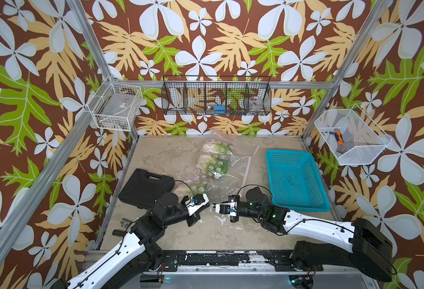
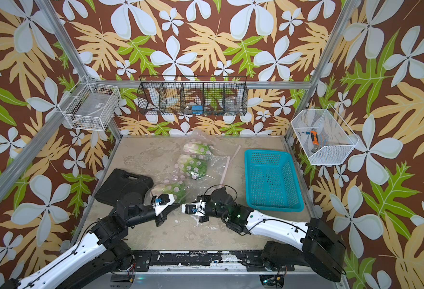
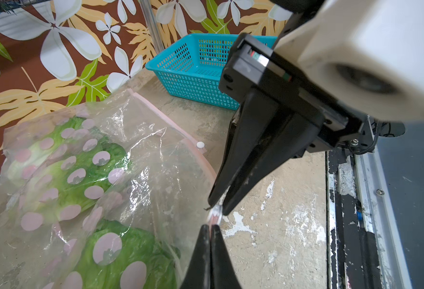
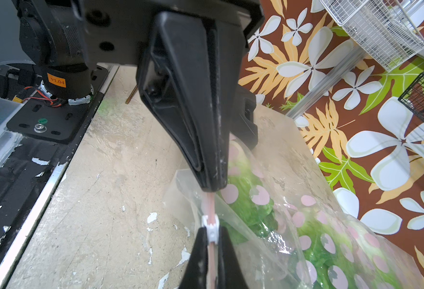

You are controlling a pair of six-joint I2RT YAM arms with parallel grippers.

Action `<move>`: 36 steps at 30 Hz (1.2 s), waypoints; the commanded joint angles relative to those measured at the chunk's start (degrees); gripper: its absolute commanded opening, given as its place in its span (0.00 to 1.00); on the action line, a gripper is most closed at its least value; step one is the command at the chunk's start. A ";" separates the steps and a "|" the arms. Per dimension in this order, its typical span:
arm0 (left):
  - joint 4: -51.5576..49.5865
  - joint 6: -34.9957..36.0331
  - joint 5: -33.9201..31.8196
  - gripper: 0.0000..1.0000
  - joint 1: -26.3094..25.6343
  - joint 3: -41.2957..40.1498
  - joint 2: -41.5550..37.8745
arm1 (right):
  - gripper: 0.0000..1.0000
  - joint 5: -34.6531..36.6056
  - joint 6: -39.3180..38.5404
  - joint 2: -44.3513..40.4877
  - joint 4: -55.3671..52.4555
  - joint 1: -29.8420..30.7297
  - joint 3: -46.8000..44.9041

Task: Open the zip-top bag and take out the chinese cabbages
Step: Unzip the zipper on the zipper food storage bag.

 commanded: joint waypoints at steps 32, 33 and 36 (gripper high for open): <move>-14.38 3.40 -13.40 0.00 -0.02 4.23 -18.94 | 0.00 3.58 -3.27 2.92 -7.64 -5.52 1.95; -14.37 3.39 -13.42 0.00 0.00 4.07 -18.96 | 0.00 4.04 -3.42 2.97 -8.11 -5.78 2.05; -14.30 3.57 -13.66 0.00 0.00 3.96 -18.96 | 0.00 4.90 -3.88 3.09 -9.47 -6.40 2.13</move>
